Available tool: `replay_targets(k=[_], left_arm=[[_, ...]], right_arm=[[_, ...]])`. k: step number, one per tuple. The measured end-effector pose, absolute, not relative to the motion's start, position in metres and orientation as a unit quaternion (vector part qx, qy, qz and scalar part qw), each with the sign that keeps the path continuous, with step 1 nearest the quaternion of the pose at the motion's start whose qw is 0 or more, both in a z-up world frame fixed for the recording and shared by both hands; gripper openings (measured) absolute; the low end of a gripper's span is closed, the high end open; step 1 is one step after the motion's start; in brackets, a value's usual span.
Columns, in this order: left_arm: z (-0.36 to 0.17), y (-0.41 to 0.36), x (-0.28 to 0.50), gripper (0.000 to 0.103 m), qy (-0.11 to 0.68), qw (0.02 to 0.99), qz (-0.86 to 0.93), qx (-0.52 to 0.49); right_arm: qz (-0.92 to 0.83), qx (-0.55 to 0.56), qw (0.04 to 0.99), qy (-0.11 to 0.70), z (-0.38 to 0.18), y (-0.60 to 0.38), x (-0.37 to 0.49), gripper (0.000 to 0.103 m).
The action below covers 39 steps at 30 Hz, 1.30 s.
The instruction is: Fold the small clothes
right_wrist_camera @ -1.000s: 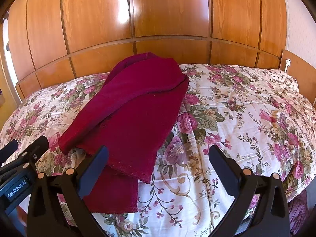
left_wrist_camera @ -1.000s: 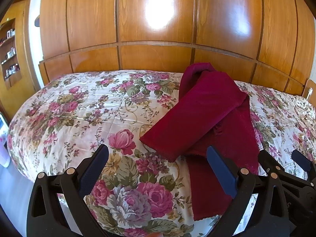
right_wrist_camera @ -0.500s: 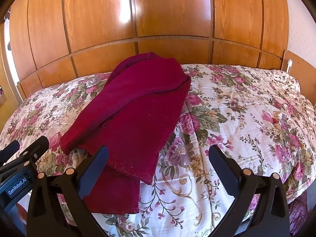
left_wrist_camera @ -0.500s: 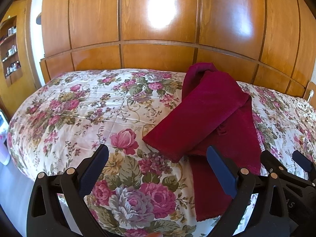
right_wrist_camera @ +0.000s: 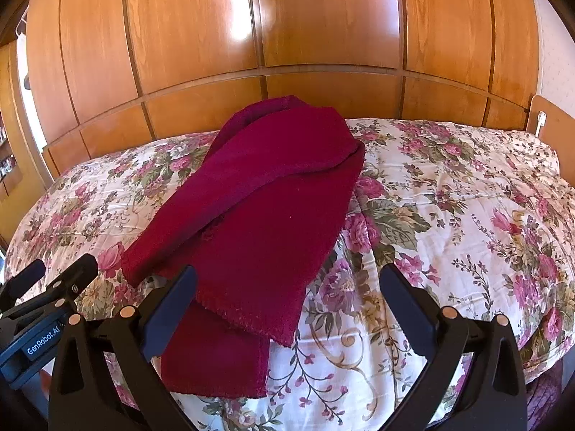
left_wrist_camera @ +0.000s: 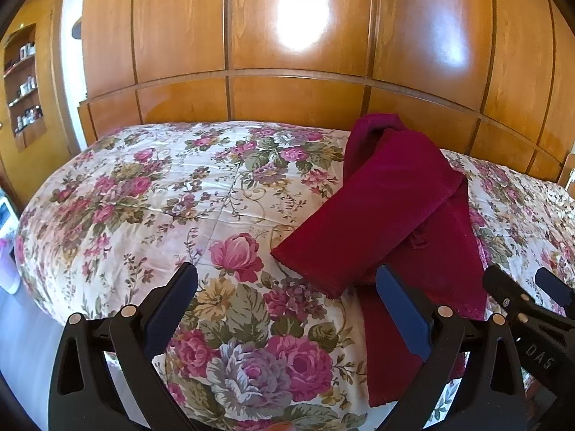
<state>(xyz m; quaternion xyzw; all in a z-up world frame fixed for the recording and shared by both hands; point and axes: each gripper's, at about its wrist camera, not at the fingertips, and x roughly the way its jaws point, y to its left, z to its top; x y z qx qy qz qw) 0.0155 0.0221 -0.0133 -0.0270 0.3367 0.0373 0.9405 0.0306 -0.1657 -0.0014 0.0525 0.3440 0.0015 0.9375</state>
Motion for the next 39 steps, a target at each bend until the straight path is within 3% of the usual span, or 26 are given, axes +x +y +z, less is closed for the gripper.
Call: replay_targets(k=[14, 18, 20, 23, 24, 29, 30, 31, 32, 33, 39], left_arm=[[-0.024, 0.041, 0.033, 0.098, 0.360, 0.931, 0.040, -0.039], [-0.029, 0.078, 0.035, 0.098, 0.373, 0.923, 0.053, -0.079], [-0.032, 0.102, 0.033, 0.090, 0.373, 0.920, 0.055, -0.104], [-0.037, 0.127, 0.028, 0.084, 0.382, 0.914, 0.048, -0.127], [-0.038, 0.135, 0.025, 0.076, 0.380, 0.914, 0.044, -0.135], [-0.049, 0.152, 0.014, 0.075, 0.394, 0.905, 0.026, -0.159], [-0.051, 0.153, 0.013, 0.075, 0.397, 0.903, 0.023, -0.160], [-0.052, 0.152, 0.012, 0.075, 0.399, 0.902, 0.020, -0.161], [-0.054, 0.151, 0.011, 0.075, 0.402, 0.901, 0.018, -0.161], [-0.055, 0.150, 0.011, 0.075, 0.403, 0.900, 0.015, -0.163], [-0.053, 0.130, 0.022, 0.075, 0.408, 0.900, -0.022, -0.153]], right_arm=[[0.067, 0.053, 0.930, 0.356, 0.002, -0.157, 0.054, 0.100], [0.141, 0.022, 0.922, 0.359, 0.003, -0.137, 0.063, 0.077], [0.186, -0.005, 0.914, 0.360, 0.001, -0.118, 0.064, 0.070], [0.247, -0.066, 0.896, 0.363, -0.007, -0.078, 0.066, 0.070], [0.256, -0.082, 0.893, 0.362, -0.011, -0.069, 0.066, 0.069], [0.254, -0.208, 0.880, 0.345, -0.046, -0.014, 0.083, 0.067], [0.243, -0.238, 0.873, 0.350, -0.057, -0.005, 0.090, 0.056], [0.242, -0.246, 0.868, 0.358, -0.062, -0.006, 0.096, 0.029], [0.247, -0.242, 0.865, 0.365, -0.063, -0.006, 0.100, 0.022], [0.253, -0.227, 0.866, 0.365, -0.058, -0.011, 0.103, 0.006], [0.257, -0.066, 0.908, 0.325, 0.021, -0.093, 0.111, 0.002]])
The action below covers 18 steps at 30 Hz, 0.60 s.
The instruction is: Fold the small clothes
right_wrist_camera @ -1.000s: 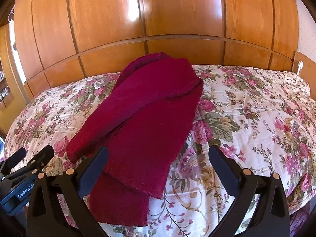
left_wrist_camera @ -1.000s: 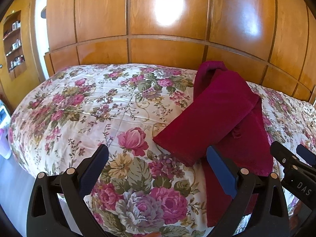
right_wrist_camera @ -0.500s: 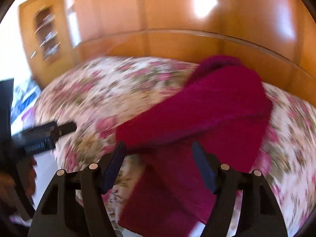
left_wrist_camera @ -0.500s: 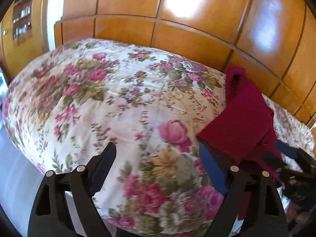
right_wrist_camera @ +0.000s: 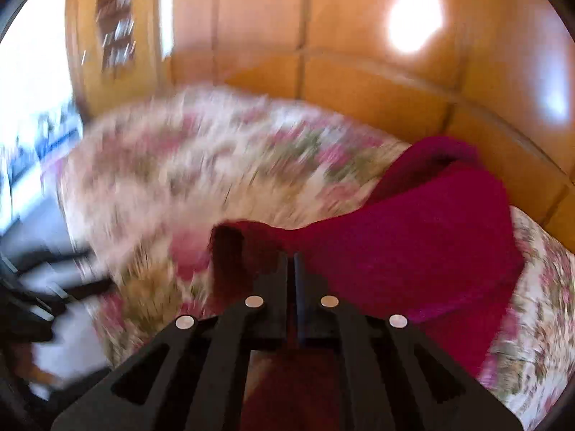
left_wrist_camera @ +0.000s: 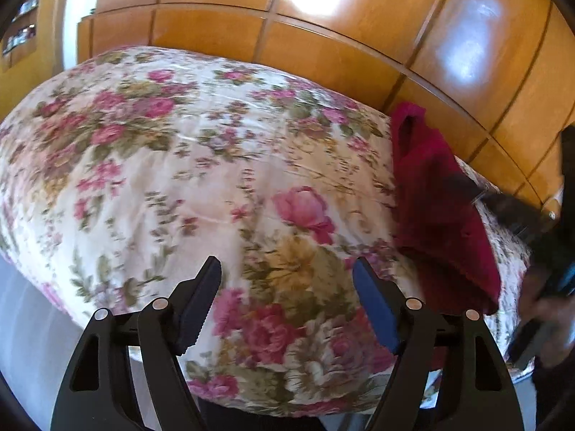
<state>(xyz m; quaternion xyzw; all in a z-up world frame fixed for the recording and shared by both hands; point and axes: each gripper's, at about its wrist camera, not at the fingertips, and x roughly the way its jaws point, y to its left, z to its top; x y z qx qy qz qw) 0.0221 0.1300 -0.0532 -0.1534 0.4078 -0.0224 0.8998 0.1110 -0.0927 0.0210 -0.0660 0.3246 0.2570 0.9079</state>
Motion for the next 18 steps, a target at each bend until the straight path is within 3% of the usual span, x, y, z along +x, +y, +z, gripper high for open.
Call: replay_targets(k=[6, 15, 17, 18], left_arm=[[-0.051, 0.102, 0.042, 0.075, 0.415, 0.895, -0.072, -0.147], [-0.066, 0.050, 0.060, 0.070, 0.468, 0.842, -0.211, -0.165], [-0.068, 0.034, 0.057, 0.070, 0.476, 0.834, -0.234, -0.153], [-0.069, 0.028, 0.056, 0.070, 0.479, 0.830, -0.245, -0.151]], right_arm=[[0.108, 0.017, 0.953, 0.282, 0.071, -0.229, 0.139, 0.000], [-0.150, 0.041, 0.930, 0.334, 0.047, -0.408, 0.219, 0.000], [-0.129, 0.097, 0.922, 0.353, 0.036, -0.430, 0.225, 0.005], [-0.115, 0.107, 0.922, 0.353, 0.033, -0.430, 0.224, 0.018]])
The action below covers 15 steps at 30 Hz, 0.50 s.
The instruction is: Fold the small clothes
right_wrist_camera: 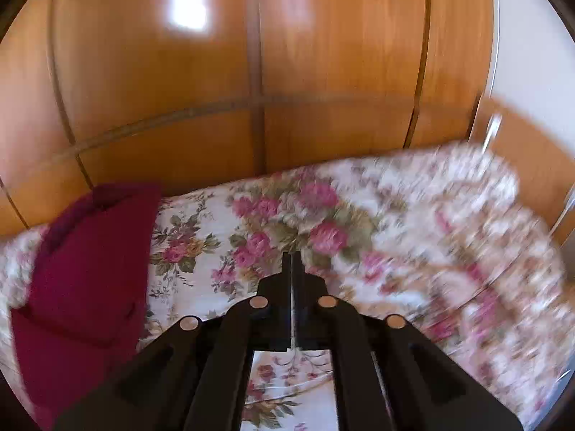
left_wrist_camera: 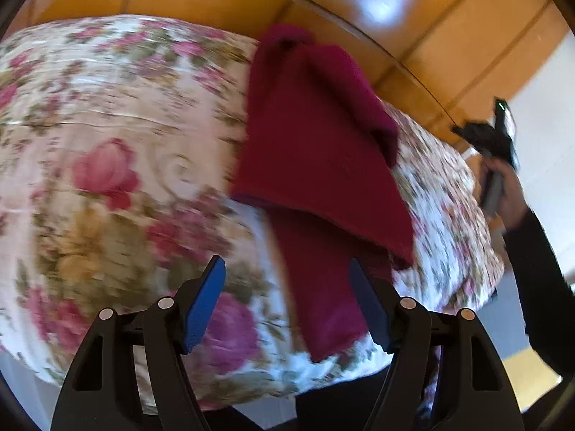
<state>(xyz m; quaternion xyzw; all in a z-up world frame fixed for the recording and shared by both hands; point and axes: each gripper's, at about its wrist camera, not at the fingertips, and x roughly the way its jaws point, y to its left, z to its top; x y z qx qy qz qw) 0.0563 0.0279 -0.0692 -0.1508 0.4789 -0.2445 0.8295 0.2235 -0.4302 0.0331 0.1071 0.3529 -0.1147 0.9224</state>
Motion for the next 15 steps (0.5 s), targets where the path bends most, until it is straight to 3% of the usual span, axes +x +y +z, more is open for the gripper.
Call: replay_targets(k=[1, 2, 3, 5, 10, 13, 14, 15], left_arm=[[-0.071, 0.019, 0.056, 0.070, 0.484, 0.824, -0.257, -0.145], [-0.073, 0.014, 0.054, 0.070, 0.486, 0.822, -0.262, -0.138], [-0.075, 0.007, 0.053, 0.070, 0.490, 0.819, -0.268, -0.129], [-0.079, -0.005, 0.053, 0.070, 0.496, 0.815, -0.278, -0.113], [-0.085, -0.028, 0.055, 0.066, 0.498, 0.814, -0.290, -0.078], [-0.088, -0.033, 0.056, 0.038, 0.498, 0.818, -0.282, -0.059], [-0.089, -0.029, 0.058, 0.024, 0.497, 0.820, -0.277, -0.056], [-0.090, -0.027, 0.060, 0.014, 0.497, 0.820, -0.277, -0.058]], right_arm=[[-0.100, 0.111, 0.923, 0.354, 0.031, -0.427, 0.220, 0.056], [-0.080, 0.115, 0.925, 0.354, 0.029, -0.419, 0.215, 0.069], [-0.058, 0.118, 0.926, 0.354, 0.027, -0.406, 0.211, 0.075], [0.016, 0.131, 0.918, 0.374, 0.017, -0.380, 0.205, 0.075], [0.174, 0.129, 0.891, 0.400, -0.004, -0.298, 0.188, 0.090], [0.215, 0.047, 0.881, 0.418, -0.019, -0.238, 0.183, 0.091], [0.212, 0.019, 0.880, 0.424, -0.026, -0.222, 0.183, 0.090], [0.215, -0.001, 0.878, 0.428, -0.032, -0.210, 0.185, 0.074]])
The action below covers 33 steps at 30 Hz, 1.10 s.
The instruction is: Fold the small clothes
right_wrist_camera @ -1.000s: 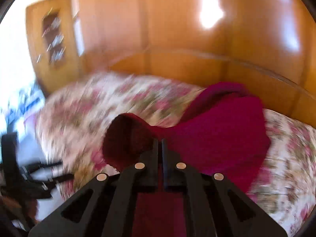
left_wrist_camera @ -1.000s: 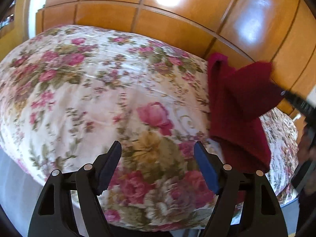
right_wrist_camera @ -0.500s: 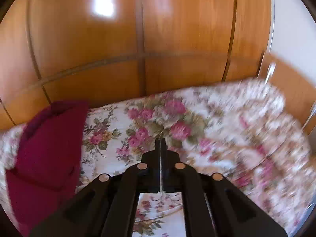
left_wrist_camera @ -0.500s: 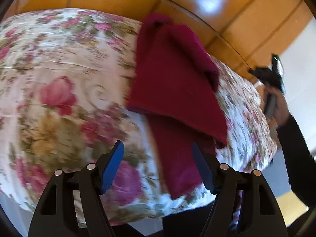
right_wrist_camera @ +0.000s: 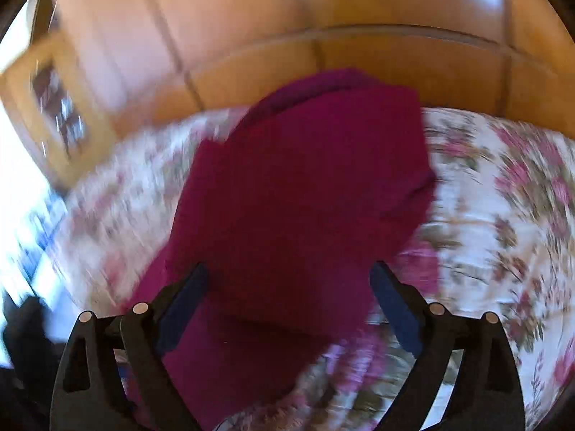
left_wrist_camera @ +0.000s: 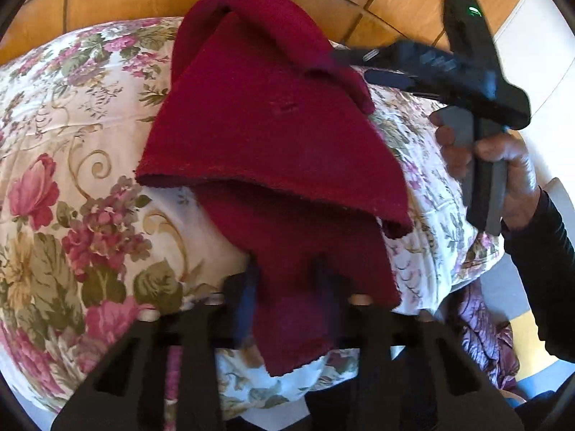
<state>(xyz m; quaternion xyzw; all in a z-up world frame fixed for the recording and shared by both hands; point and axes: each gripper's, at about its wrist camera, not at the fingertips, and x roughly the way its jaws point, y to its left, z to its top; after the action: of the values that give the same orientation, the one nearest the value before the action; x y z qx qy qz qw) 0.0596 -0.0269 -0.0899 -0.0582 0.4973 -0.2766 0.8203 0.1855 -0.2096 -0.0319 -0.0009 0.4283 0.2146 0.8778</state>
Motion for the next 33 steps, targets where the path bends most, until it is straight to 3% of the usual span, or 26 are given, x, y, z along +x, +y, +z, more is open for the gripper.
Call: replay_targets(k=[1, 2, 3, 4, 13, 20, 24, 26, 27, 30, 33], left_arm=[[-0.090, -0.025, 0.061, 0.011, 0.497, 0.820, -0.277, -0.064], [-0.088, -0.022, 0.061, 0.008, 0.496, 0.820, -0.276, -0.068], [-0.086, -0.020, 0.060, 0.007, 0.493, 0.822, -0.275, -0.069], [-0.081, -0.015, 0.059, 0.007, 0.488, 0.825, -0.275, -0.074], [-0.025, 0.078, 0.070, 0.007, 0.421, 0.876, -0.207, -0.110], [0.019, 0.153, 0.098, 0.006, 0.382, 0.911, -0.127, -0.090], [0.023, 0.146, 0.106, 0.006, 0.380, 0.915, -0.120, -0.059], [0.019, 0.141, 0.106, 0.006, 0.385, 0.914, -0.118, -0.047], [0.016, 0.139, 0.107, 0.006, 0.389, 0.913, -0.116, -0.044], [0.007, 0.133, 0.106, 0.006, 0.395, 0.911, -0.114, -0.045], [0.004, 0.135, 0.102, 0.006, 0.396, 0.909, -0.118, -0.051]], right_arm=[[0.224, -0.005, 0.875, 0.429, -0.034, -0.204, 0.188, 0.047], [0.215, -0.011, 0.879, 0.426, -0.032, -0.201, 0.188, 0.032], [0.199, -0.024, 0.886, 0.419, -0.029, -0.202, 0.189, 0.007], [0.187, -0.034, 0.892, 0.410, -0.022, -0.205, 0.188, 0.000], [-0.023, -0.049, 0.930, 0.363, 0.028, -0.338, 0.197, 0.000], [-0.227, -0.072, 0.885, 0.400, 0.011, -0.460, 0.244, 0.000], [-0.273, -0.039, 0.859, 0.432, -0.008, -0.506, 0.257, 0.001], [-0.286, -0.025, 0.857, 0.428, -0.010, -0.508, 0.248, 0.034], [-0.276, -0.018, 0.864, 0.421, -0.008, -0.506, 0.243, 0.064], [-0.216, 0.006, 0.887, 0.407, -0.004, -0.469, 0.221, 0.067], [-0.020, 0.132, 0.890, 0.437, -0.017, -0.404, 0.191, 0.067]])
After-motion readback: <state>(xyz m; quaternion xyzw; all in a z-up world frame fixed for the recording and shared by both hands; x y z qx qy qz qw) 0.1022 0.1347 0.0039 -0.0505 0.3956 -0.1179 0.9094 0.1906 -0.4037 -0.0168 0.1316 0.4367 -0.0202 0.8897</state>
